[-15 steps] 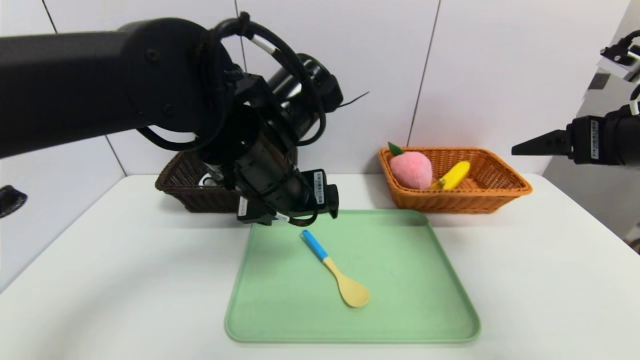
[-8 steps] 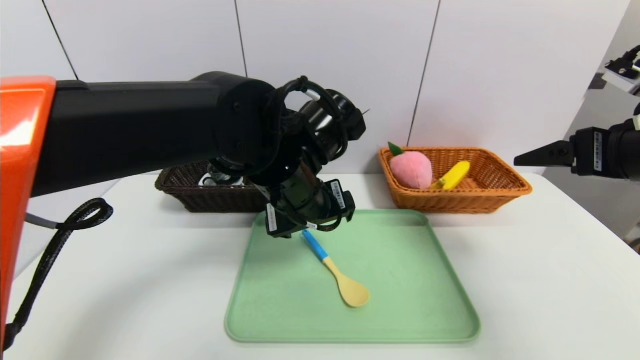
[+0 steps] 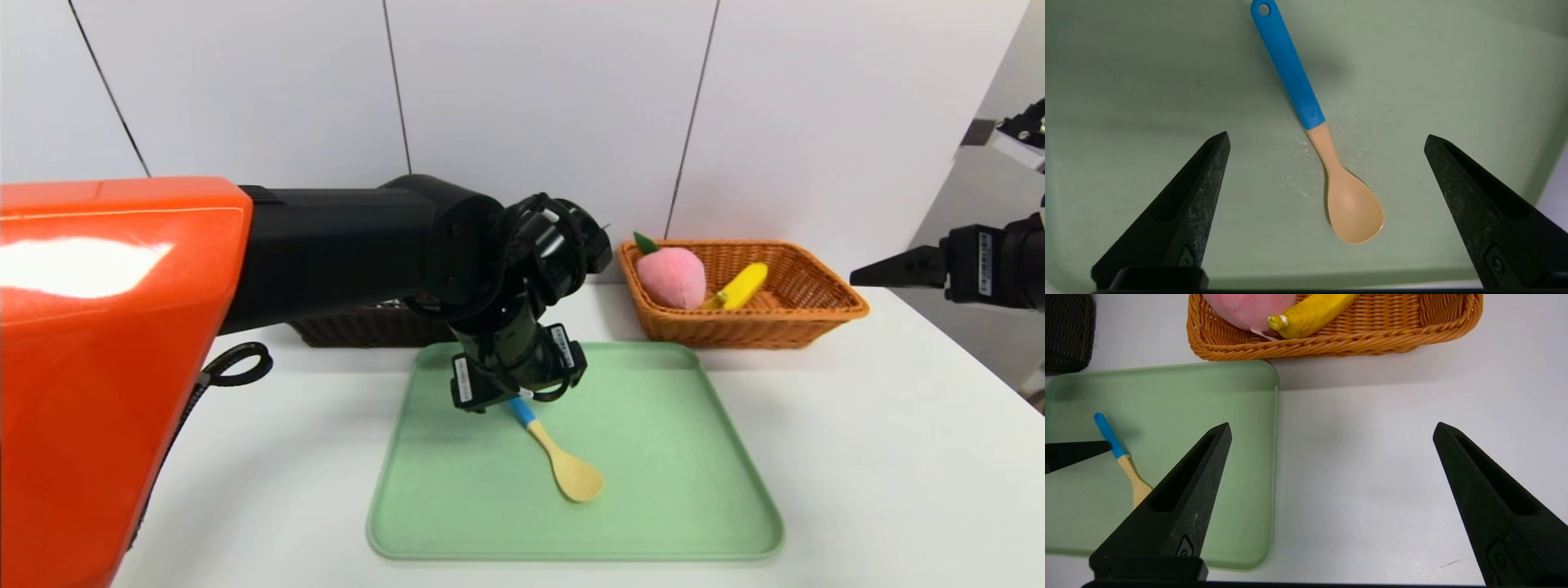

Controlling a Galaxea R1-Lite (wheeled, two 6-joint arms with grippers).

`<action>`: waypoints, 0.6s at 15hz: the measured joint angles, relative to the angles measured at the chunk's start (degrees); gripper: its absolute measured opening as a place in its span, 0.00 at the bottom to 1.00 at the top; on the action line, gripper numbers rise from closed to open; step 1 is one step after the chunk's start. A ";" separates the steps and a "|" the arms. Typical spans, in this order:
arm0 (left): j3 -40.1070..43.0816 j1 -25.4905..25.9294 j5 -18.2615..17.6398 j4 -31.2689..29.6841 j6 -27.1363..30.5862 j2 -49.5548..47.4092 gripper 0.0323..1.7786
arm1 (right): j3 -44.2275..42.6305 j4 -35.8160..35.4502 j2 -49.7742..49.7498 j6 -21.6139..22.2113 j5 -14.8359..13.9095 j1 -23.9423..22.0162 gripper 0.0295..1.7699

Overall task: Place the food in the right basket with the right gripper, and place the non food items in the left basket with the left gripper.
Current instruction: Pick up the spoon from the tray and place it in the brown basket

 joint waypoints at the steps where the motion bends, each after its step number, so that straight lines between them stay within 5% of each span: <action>1: 0.00 0.00 -0.02 0.00 0.26 0.50 0.95 | 0.30 -0.05 -0.02 0.01 0.00 -0.06 0.96; 9: -0.05 -0.02 0.05 0.33 2.74 3.12 0.95 | 0.77 -0.33 0.04 -0.11 0.55 -0.16 0.96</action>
